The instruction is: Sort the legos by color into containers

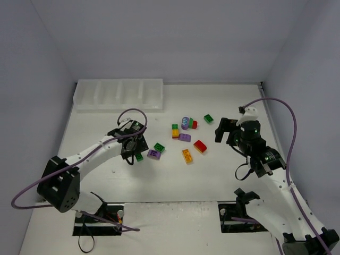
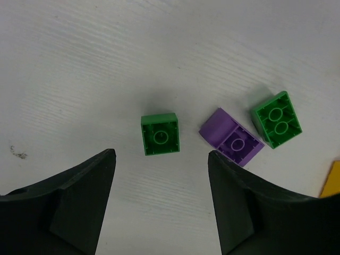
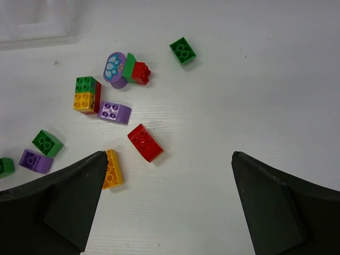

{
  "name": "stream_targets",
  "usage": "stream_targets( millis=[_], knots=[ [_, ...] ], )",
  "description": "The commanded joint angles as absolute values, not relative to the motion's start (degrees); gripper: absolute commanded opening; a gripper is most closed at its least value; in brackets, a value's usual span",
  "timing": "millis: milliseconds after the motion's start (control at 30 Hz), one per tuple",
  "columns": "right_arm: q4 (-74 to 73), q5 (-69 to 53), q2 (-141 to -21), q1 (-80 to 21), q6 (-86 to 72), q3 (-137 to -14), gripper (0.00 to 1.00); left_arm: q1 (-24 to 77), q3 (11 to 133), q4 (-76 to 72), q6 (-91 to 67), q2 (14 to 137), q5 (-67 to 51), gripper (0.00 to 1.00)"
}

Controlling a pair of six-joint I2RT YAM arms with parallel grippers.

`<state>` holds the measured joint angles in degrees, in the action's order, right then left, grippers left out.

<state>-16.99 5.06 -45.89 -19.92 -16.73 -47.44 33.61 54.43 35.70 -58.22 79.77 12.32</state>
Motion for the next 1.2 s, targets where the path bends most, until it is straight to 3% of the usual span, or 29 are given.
stream_targets(
  millis=[0,333,700,867,967,1167],
  knots=[
    [-14.5,4.9,-45.4,-20.2,-17.3,-47.6,1.00,34.1,57.0,32.9,-61.2,82.4,14.0,0.64],
    [-15.2,5.4,-43.9,-20.2,-17.5,-46.9,1.00,34.1,54.8,30.7,-63.4,88.2,12.8,0.53],
    [-15.3,5.7,-43.9,-20.1,-17.7,-46.8,1.00,34.1,54.8,32.6,-63.8,88.2,15.6,0.12],
    [-15.2,6.0,-43.8,-20.2,-17.6,-46.9,1.00,32.5,60.5,37.0,-56.7,85.4,20.1,0.03],
    [-15.2,6.1,-43.9,-20.2,-17.3,-47.2,1.00,26.4,65.6,37.5,-47.3,83.6,22.1,0.00],
    [-15.0,5.9,-44.2,-20.2,-16.3,-47.4,1.00,5.4,74.9,28.2,-28.9,83.0,13.1,0.00]
  ],
)
